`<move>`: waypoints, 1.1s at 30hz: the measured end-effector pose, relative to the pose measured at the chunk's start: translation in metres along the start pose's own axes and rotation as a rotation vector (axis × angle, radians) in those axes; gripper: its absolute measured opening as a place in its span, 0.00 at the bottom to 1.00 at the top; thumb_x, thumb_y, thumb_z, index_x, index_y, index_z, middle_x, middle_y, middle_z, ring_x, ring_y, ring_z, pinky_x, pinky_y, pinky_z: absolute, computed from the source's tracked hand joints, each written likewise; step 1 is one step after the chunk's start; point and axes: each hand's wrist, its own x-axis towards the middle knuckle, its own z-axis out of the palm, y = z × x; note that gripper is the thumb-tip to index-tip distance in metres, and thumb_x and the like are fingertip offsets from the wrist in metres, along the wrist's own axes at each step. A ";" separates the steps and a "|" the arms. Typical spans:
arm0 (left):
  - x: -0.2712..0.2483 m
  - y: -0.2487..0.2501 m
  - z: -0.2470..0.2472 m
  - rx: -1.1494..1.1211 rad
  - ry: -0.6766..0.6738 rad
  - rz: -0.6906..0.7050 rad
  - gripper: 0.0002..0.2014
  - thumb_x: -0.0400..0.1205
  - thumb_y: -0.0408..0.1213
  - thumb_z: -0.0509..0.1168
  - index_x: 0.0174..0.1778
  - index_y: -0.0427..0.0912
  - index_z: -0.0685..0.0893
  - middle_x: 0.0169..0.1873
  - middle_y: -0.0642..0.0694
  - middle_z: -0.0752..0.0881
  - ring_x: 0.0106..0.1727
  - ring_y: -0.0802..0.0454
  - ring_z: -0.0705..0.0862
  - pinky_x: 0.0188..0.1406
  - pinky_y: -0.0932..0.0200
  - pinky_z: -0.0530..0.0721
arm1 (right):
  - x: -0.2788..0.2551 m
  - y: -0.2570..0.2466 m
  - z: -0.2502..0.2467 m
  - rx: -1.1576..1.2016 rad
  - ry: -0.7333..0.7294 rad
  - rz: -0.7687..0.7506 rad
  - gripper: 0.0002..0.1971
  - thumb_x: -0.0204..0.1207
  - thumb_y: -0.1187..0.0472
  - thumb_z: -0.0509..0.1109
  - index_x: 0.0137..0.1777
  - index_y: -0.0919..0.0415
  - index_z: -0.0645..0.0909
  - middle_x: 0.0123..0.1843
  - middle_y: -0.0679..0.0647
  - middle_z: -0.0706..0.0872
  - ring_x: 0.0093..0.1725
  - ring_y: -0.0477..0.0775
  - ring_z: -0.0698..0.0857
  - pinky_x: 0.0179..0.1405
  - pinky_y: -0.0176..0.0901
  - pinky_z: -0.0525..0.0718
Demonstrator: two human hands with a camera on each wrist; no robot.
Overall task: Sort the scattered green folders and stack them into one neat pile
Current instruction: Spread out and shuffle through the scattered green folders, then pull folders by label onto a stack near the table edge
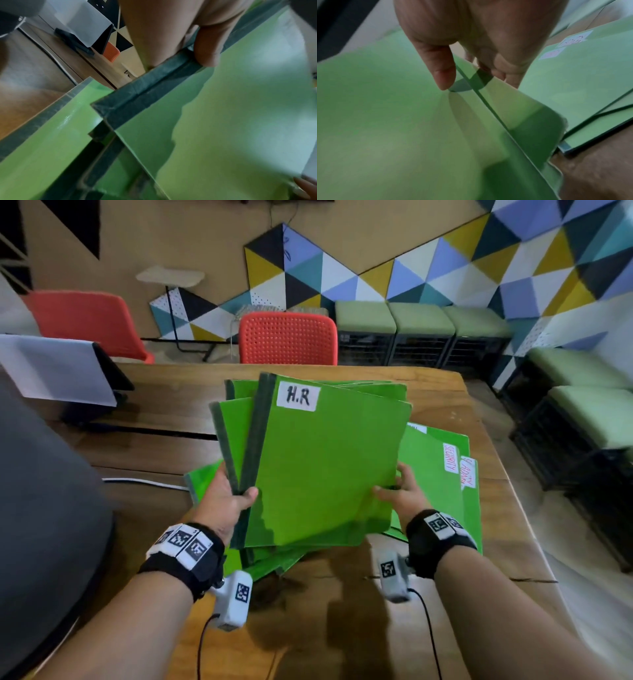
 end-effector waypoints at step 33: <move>-0.081 -0.053 0.015 0.653 -0.012 -0.079 0.29 0.82 0.33 0.67 0.78 0.40 0.64 0.65 0.39 0.84 0.67 0.40 0.81 0.60 0.54 0.77 | -0.080 0.048 -0.015 -0.686 0.036 -0.086 0.21 0.83 0.68 0.59 0.75 0.57 0.63 0.51 0.56 0.82 0.50 0.58 0.84 0.48 0.50 0.83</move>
